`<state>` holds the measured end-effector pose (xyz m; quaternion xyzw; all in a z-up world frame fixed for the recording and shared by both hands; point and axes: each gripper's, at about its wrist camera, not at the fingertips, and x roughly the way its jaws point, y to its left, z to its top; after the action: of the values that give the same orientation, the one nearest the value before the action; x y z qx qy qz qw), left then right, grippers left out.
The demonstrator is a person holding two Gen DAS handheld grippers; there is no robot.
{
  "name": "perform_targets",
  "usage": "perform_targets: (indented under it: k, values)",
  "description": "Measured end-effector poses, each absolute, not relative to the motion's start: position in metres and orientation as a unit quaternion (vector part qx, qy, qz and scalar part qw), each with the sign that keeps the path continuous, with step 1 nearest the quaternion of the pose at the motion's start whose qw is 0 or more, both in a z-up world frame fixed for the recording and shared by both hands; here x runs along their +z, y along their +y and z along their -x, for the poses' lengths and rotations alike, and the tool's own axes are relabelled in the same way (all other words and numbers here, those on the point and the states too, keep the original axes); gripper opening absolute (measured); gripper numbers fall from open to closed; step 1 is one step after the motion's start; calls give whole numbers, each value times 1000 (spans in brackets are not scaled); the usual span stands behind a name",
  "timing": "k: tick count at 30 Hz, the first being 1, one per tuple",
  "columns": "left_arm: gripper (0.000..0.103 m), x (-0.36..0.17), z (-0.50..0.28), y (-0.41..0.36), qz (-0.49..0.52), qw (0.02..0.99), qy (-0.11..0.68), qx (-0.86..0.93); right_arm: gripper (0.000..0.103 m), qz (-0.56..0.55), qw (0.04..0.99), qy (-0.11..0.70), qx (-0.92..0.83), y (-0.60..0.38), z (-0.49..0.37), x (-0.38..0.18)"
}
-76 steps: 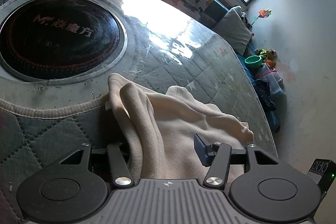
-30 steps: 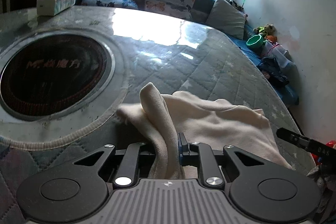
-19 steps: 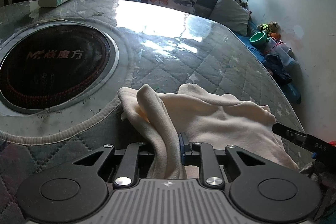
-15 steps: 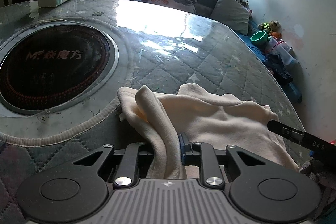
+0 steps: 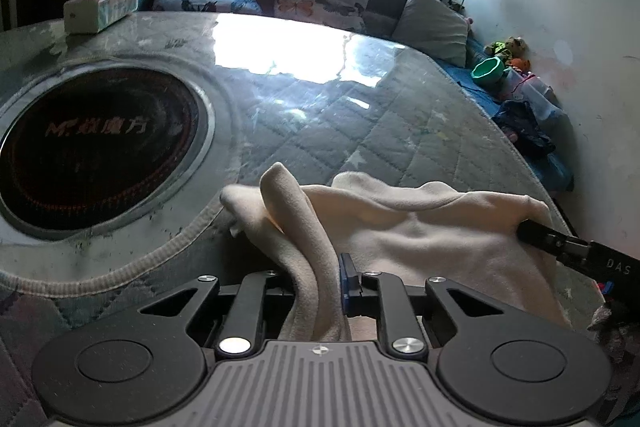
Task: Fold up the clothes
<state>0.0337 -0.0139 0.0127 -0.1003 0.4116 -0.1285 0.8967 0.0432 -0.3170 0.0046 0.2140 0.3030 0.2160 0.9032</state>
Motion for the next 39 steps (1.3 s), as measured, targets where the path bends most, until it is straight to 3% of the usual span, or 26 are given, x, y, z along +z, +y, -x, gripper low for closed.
perform_targets:
  k: [20,39]
  values:
    - [17,60,-57,-69,62,910,363,-191,12,-162,942,234,176,-339,-28,70]
    - [17,90,-110,-128,44,918,339,-202,12,-115,965,198,131,-373,-69,115]
